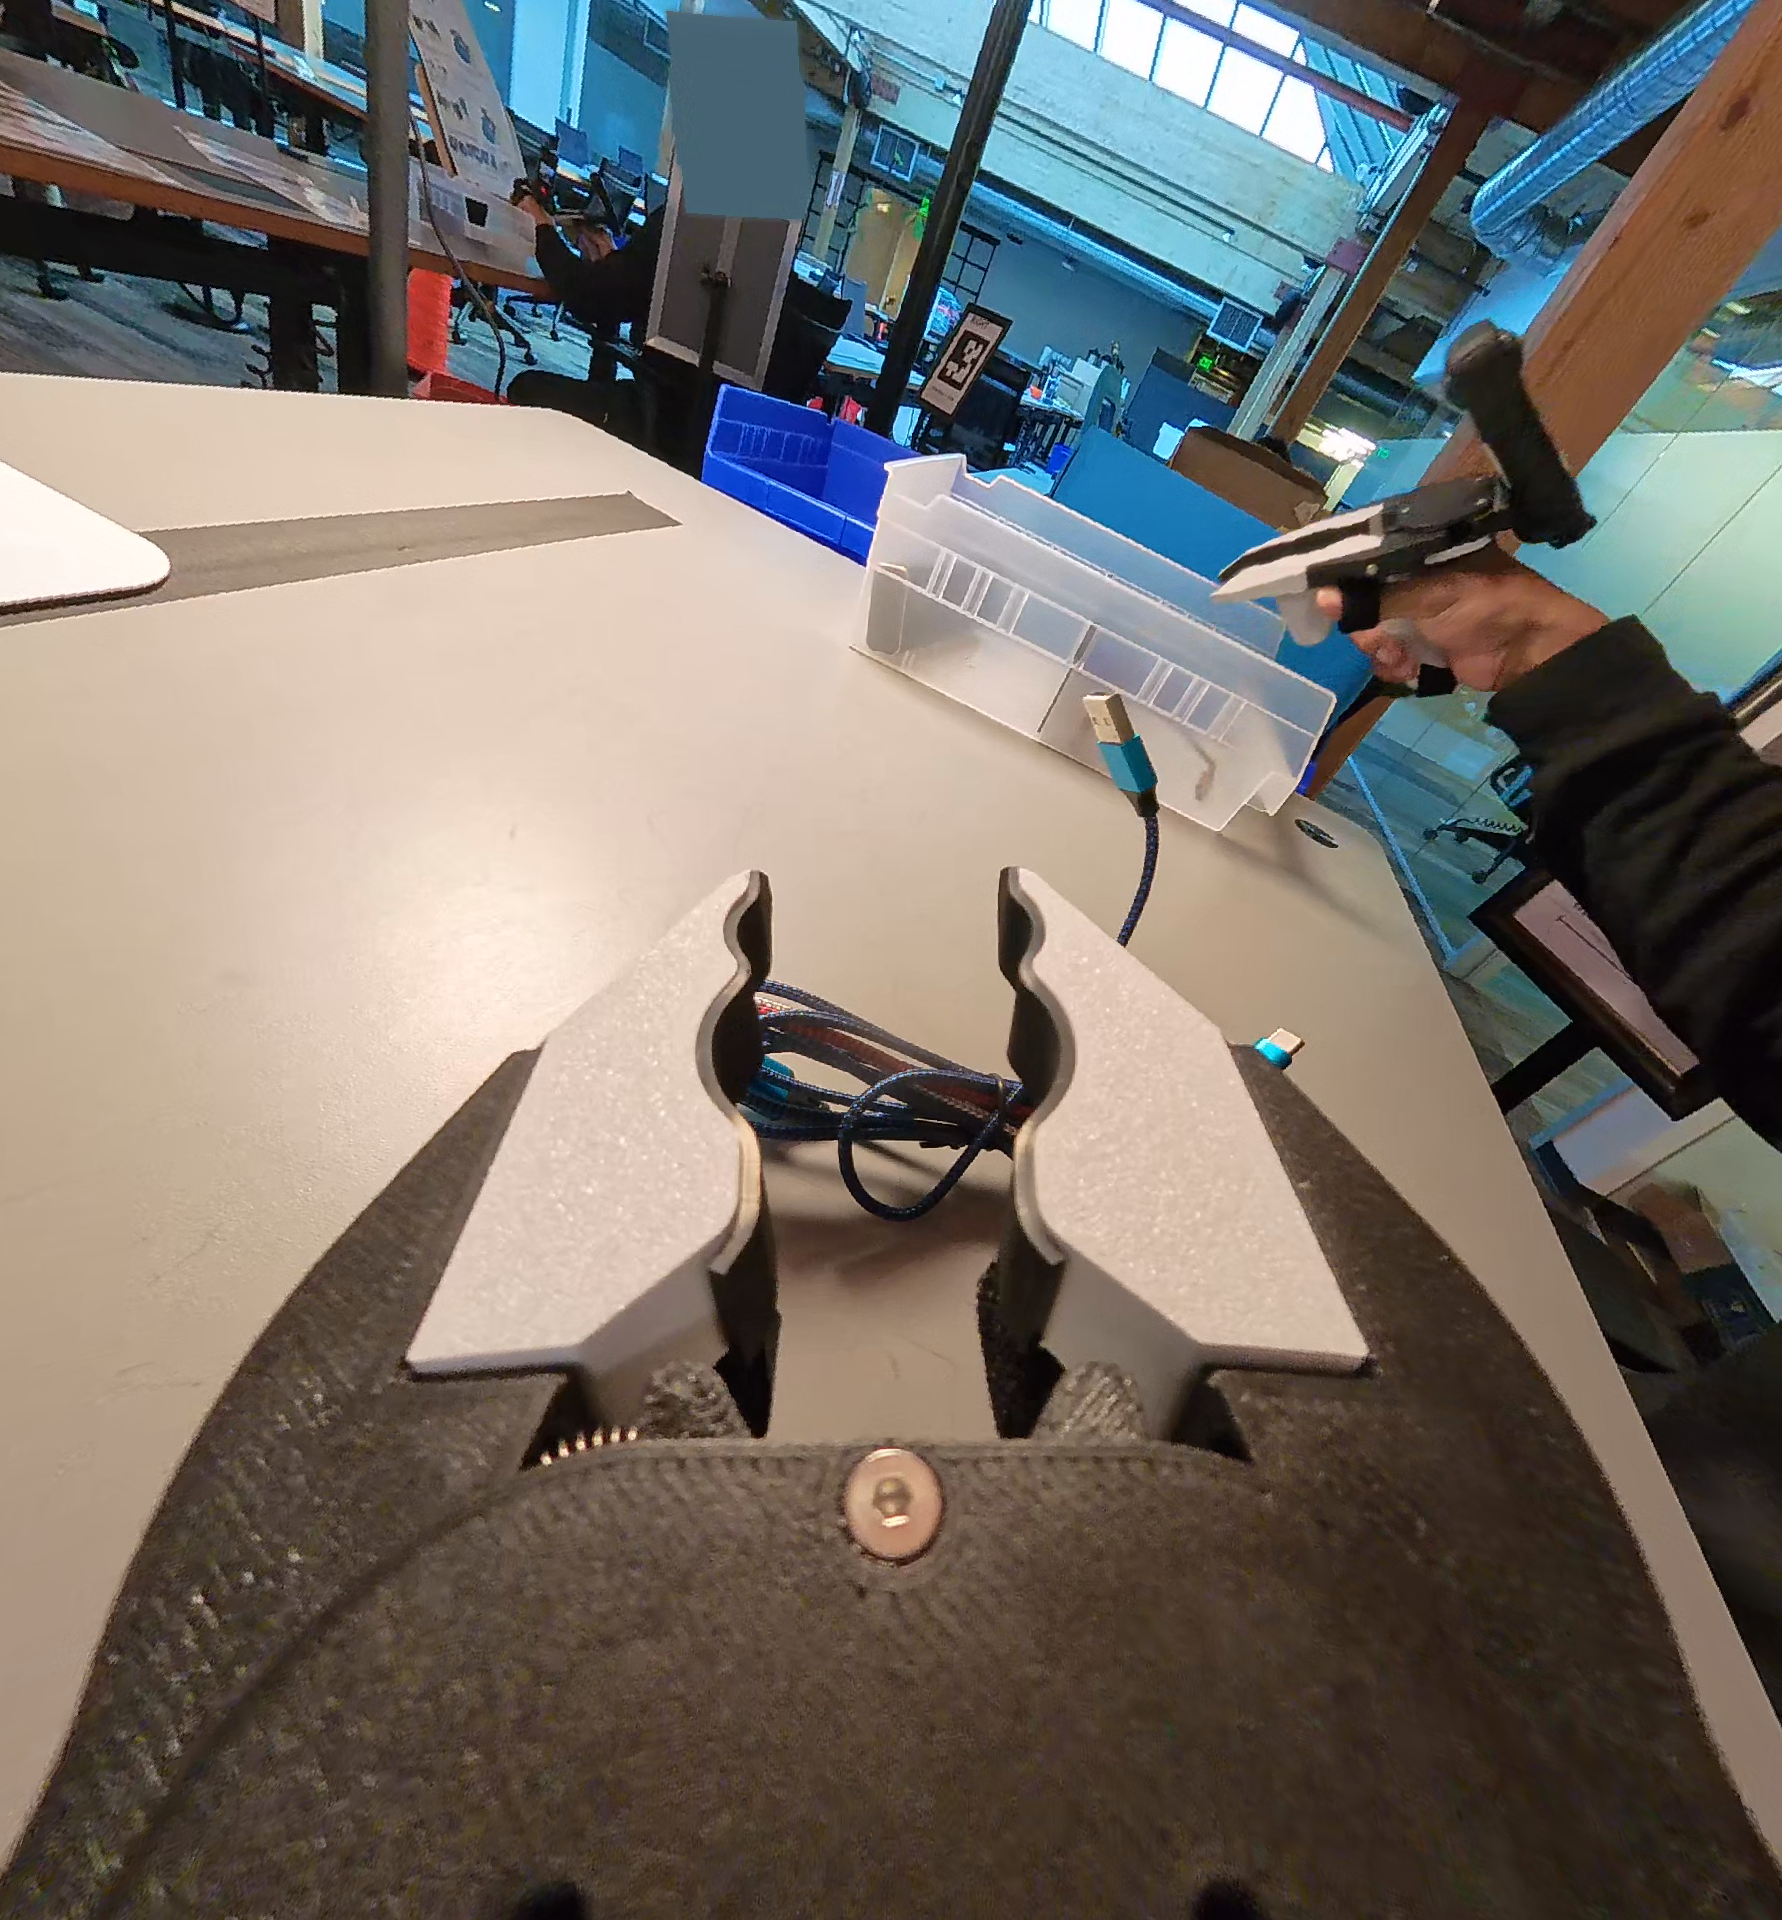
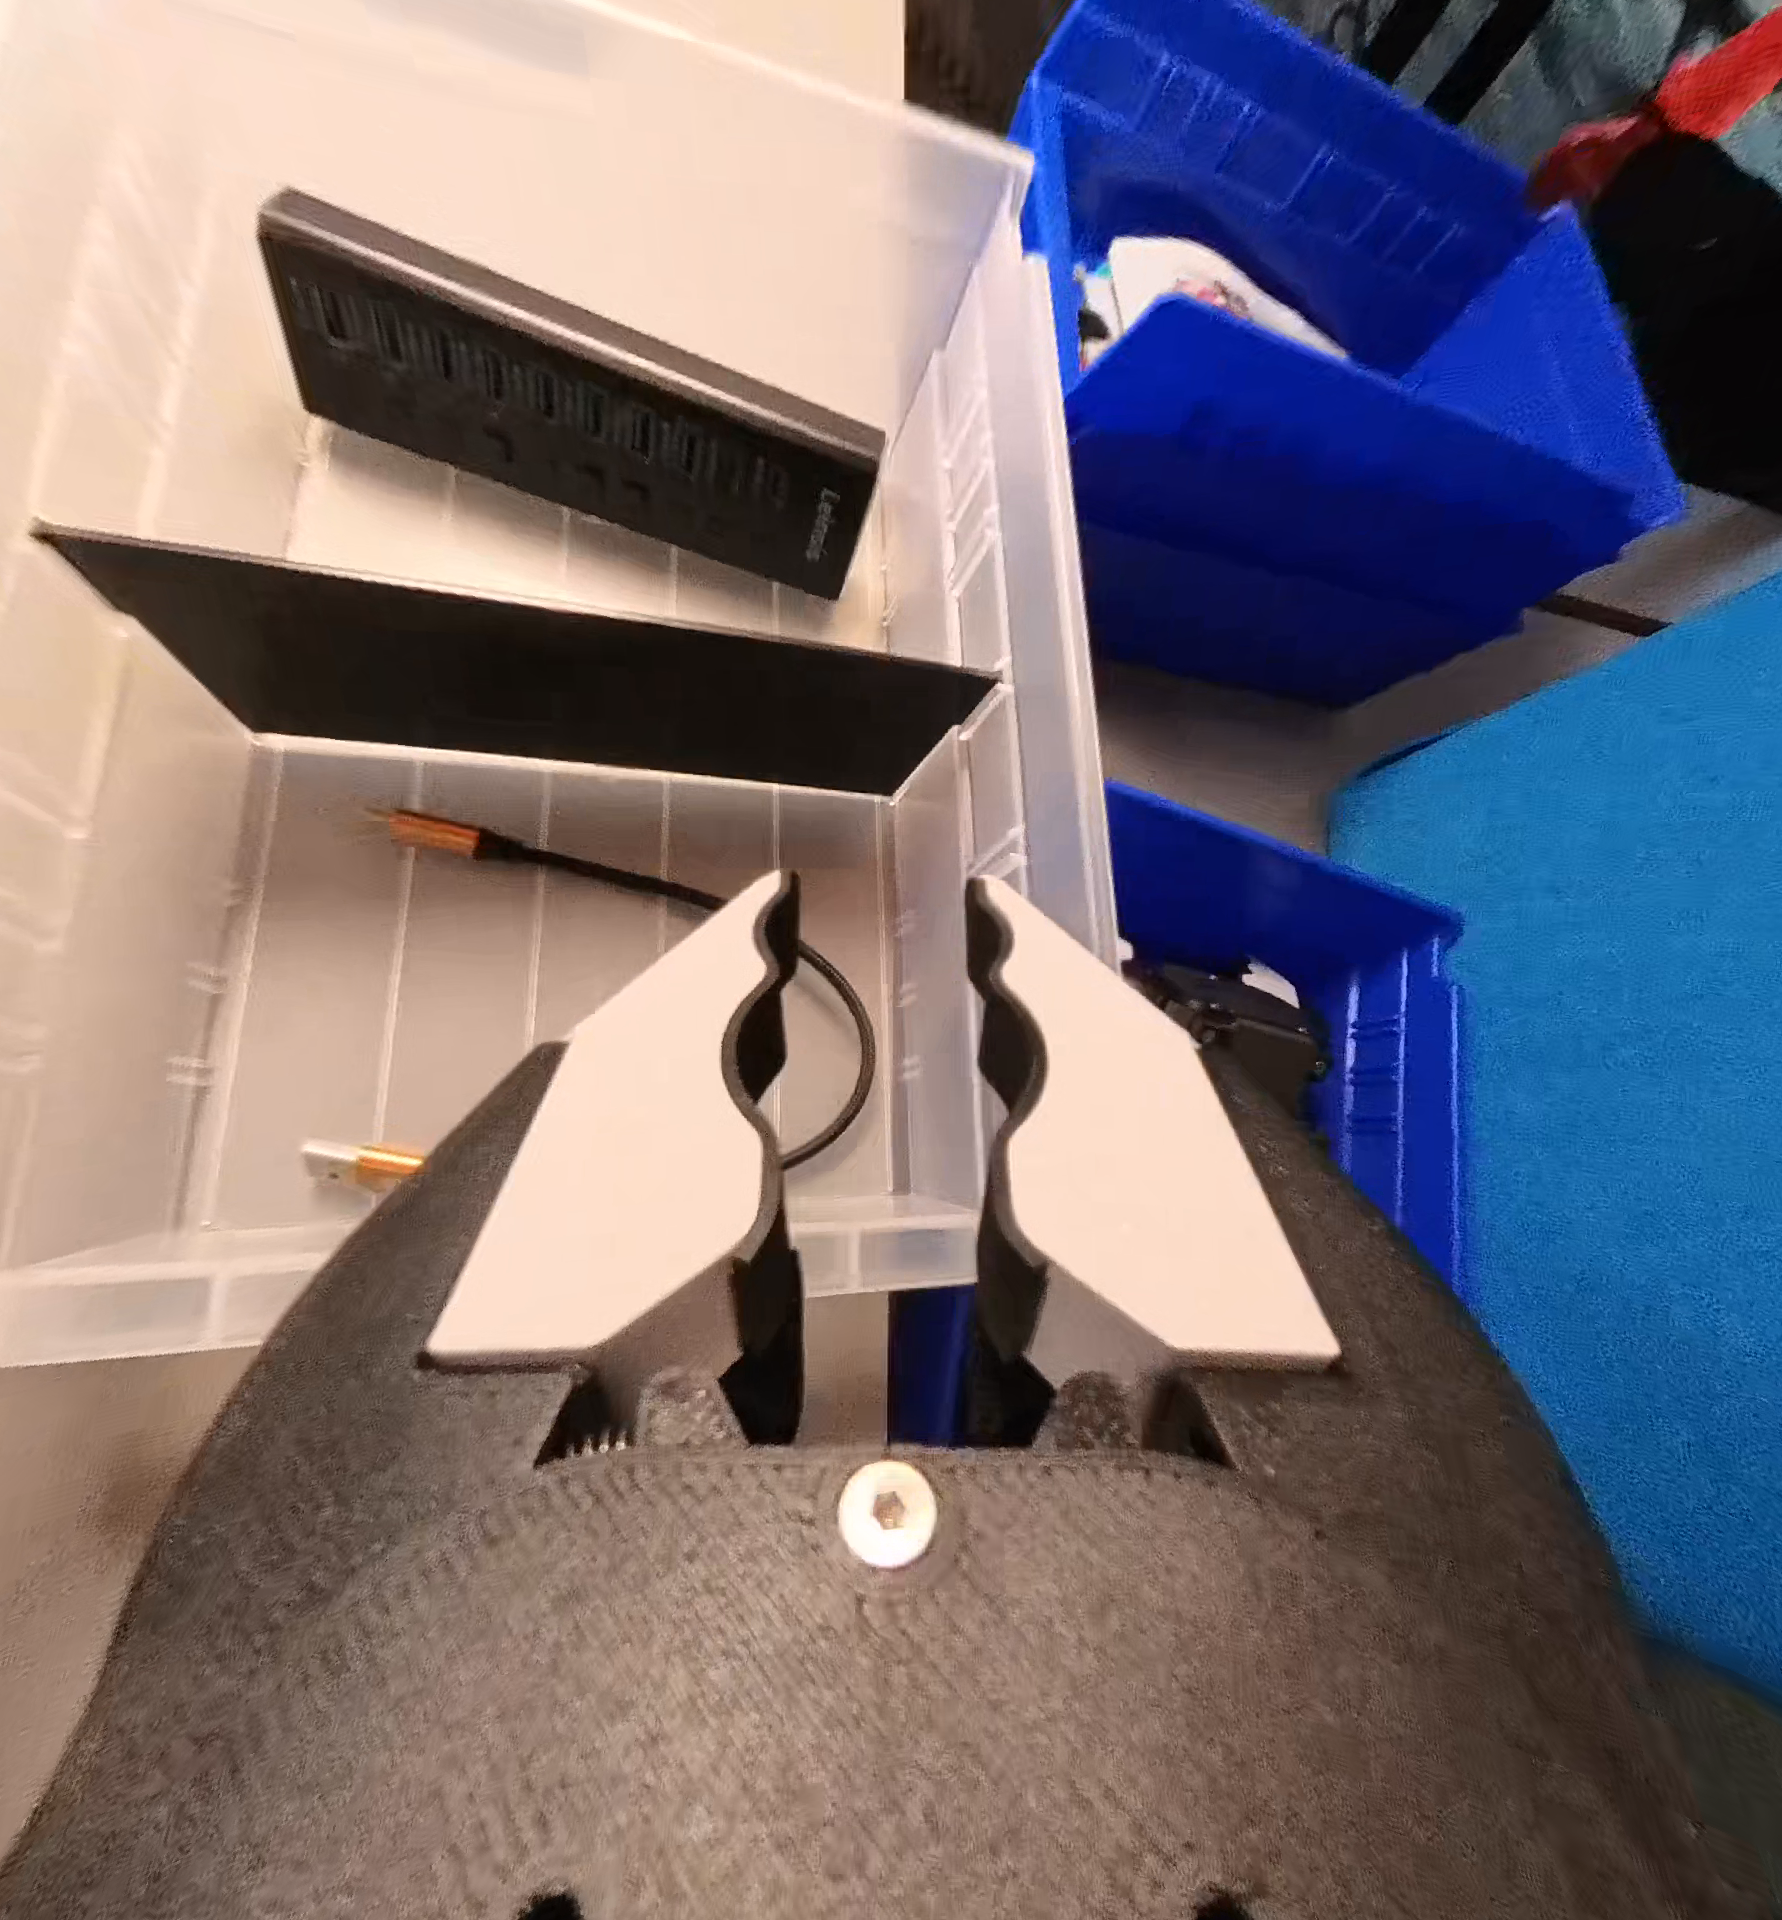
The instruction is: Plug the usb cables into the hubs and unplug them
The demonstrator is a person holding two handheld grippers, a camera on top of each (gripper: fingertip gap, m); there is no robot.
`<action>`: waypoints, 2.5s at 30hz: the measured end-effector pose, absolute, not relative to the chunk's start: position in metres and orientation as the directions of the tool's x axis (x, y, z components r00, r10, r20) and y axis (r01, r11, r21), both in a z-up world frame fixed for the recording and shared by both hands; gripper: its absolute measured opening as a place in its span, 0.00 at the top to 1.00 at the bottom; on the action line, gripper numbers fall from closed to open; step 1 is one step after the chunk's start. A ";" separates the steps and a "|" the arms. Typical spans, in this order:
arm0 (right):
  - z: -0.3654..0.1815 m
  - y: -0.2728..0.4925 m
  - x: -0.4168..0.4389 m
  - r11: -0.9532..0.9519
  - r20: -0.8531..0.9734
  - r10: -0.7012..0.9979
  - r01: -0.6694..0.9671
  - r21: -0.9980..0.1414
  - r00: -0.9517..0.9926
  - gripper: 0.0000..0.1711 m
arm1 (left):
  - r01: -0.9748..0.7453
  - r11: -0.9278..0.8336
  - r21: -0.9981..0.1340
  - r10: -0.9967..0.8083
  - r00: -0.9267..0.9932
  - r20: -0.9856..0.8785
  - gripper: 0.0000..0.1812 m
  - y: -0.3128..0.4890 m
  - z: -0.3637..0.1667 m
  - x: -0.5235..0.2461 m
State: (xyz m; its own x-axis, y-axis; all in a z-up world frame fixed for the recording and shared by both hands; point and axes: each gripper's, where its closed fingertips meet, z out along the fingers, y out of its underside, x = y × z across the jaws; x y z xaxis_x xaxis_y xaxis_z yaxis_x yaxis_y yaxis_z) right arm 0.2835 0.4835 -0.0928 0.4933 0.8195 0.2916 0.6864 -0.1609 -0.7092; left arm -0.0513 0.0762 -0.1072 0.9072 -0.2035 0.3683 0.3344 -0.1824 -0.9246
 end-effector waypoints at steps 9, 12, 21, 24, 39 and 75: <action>-0.063 0.340 0.186 0.116 0.284 0.943 0.624 -0.772 0.176 0.80 | 0.336 -0.183 -0.924 -0.191 0.910 0.368 0.75 0.077 -0.108 -0.053; -0.091 0.260 0.141 0.131 0.142 0.989 0.603 -0.787 -0.029 0.76 | 0.326 -0.180 -0.928 -0.182 0.916 0.357 0.75 0.076 -0.108 -0.053; -0.157 0.100 0.047 -0.073 -0.321 0.911 0.665 -0.744 -0.259 0.64 | 0.291 -0.202 -0.935 -0.169 0.930 0.326 0.75 0.076 -0.111 -0.049; -0.162 0.089 0.021 -0.164 -0.435 0.869 0.689 -0.706 -0.238 0.64 | 0.286 -0.207 -0.936 -0.167 0.932 0.322 0.75 0.075 -0.112 -0.048; -0.186 0.082 0.024 0.136 -0.128 0.945 0.720 -0.681 -0.300 0.96 | 0.298 -0.212 -0.931 -0.169 0.927 0.335 0.75 0.065 -0.113 -0.054; -0.145 0.448 0.239 0.805 0.645 0.325 0.560 0.196 -0.692 0.95 | 0.365 -0.177 -0.914 -0.120 0.914 0.388 0.75 0.061 -0.111 -0.071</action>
State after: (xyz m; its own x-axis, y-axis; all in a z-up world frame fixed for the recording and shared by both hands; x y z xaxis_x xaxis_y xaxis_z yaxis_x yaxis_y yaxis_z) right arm 0.2387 0.4475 -0.1455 -0.6923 0.3246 0.6445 0.5599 0.8051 0.1959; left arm -0.0707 0.0608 -0.1108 0.9138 -0.1202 0.3879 0.3648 -0.1771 -0.9141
